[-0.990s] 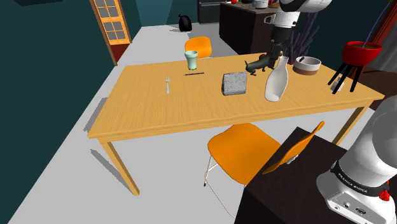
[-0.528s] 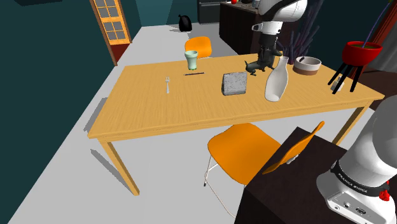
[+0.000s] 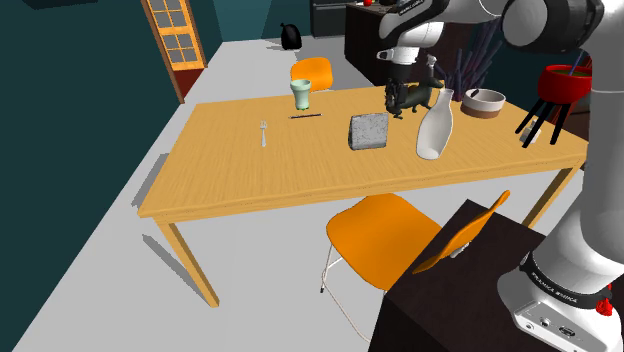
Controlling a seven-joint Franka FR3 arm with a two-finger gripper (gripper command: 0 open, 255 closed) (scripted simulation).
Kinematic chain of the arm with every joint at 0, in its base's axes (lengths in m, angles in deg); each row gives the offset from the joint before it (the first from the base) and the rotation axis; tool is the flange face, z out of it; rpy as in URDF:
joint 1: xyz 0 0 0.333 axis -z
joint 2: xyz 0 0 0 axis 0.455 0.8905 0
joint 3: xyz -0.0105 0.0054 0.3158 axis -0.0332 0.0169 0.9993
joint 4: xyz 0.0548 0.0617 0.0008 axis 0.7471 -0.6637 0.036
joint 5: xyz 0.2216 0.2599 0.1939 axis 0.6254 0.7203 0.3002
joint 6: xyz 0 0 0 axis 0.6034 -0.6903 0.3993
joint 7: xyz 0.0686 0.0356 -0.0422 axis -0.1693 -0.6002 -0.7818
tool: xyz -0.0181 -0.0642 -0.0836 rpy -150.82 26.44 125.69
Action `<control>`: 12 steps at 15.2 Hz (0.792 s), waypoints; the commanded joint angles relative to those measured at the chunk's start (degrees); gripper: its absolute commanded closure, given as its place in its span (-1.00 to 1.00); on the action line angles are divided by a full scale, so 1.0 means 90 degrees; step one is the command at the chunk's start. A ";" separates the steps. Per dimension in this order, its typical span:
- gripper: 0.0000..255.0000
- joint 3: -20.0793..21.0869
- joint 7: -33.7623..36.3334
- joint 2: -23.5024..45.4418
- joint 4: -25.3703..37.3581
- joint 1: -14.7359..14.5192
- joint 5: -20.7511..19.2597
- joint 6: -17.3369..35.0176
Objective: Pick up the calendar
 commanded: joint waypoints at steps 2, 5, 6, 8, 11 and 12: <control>-1.00 0.0160 -0.0374 0.0588 0.0583 0.0220 0.0191 -0.0067; -1.00 0.0191 -0.0426 0.0678 0.0457 0.0226 0.0245 0.0135; -1.00 0.0202 -0.0444 0.0710 0.0419 0.0229 0.0264 0.0201; -1.00 0.0224 -0.0480 0.0777 0.0347 0.0235 0.0305 0.0332; 1.00 0.0229 -0.0500 0.0796 0.0317 0.0241 0.0317 0.0377; 1.00 0.0230 -0.0502 0.0806 0.0331 0.0247 0.0320 0.0372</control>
